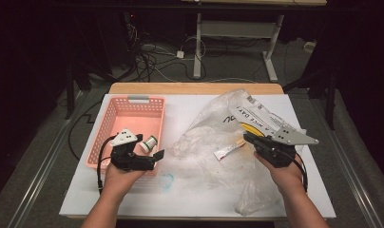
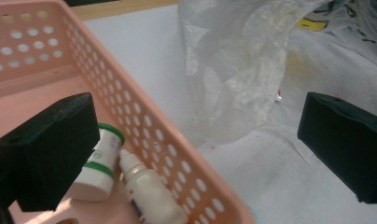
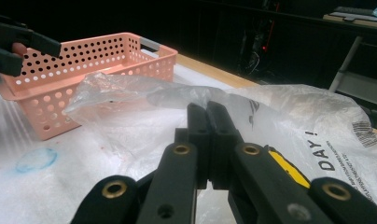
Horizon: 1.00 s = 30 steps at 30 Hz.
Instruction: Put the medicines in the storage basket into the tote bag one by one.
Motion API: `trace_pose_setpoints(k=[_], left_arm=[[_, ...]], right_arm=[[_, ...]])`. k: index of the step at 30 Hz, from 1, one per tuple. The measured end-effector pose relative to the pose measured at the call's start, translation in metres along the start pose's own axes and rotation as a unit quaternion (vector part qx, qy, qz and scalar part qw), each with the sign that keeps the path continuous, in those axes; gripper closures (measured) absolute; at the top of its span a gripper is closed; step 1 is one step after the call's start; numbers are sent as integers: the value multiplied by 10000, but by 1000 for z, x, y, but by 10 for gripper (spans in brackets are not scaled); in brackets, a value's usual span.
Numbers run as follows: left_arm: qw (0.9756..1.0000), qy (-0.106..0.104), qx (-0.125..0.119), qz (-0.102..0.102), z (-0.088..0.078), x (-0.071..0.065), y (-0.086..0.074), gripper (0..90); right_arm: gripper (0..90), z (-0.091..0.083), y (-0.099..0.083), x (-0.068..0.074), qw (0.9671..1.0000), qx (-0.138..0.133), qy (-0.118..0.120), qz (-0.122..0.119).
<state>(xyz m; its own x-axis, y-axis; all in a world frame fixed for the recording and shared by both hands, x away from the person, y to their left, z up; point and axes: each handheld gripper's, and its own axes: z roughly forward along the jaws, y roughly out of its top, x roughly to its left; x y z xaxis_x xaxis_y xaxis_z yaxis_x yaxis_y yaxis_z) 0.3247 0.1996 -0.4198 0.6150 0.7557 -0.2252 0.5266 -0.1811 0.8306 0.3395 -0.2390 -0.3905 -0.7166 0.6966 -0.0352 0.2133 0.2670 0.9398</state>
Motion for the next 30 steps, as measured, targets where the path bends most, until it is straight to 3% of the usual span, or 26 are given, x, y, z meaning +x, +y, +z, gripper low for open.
trace_pose_setpoints(k=[7, 17, 26, 30], left_arm=[[9995, 181, -34, -271, -10, 20, -4, 0], [9976, 511, -43, -467, -27, 43, -11, 0], [9977, 450, -23, -508, -26, 44, -10, 0], [9980, 456, -51, -423, -24, 40, -2, 0]], right_arm=[[900, 0, -1, -1, 10000, 12, -3, 25], [900, 0, -2, -3, 10000, 9, -8, 21], [900, 0, -2, -2, 10000, 14, -15, 17], [900, -2, -1, -2, 10000, -17, -24, 46]])
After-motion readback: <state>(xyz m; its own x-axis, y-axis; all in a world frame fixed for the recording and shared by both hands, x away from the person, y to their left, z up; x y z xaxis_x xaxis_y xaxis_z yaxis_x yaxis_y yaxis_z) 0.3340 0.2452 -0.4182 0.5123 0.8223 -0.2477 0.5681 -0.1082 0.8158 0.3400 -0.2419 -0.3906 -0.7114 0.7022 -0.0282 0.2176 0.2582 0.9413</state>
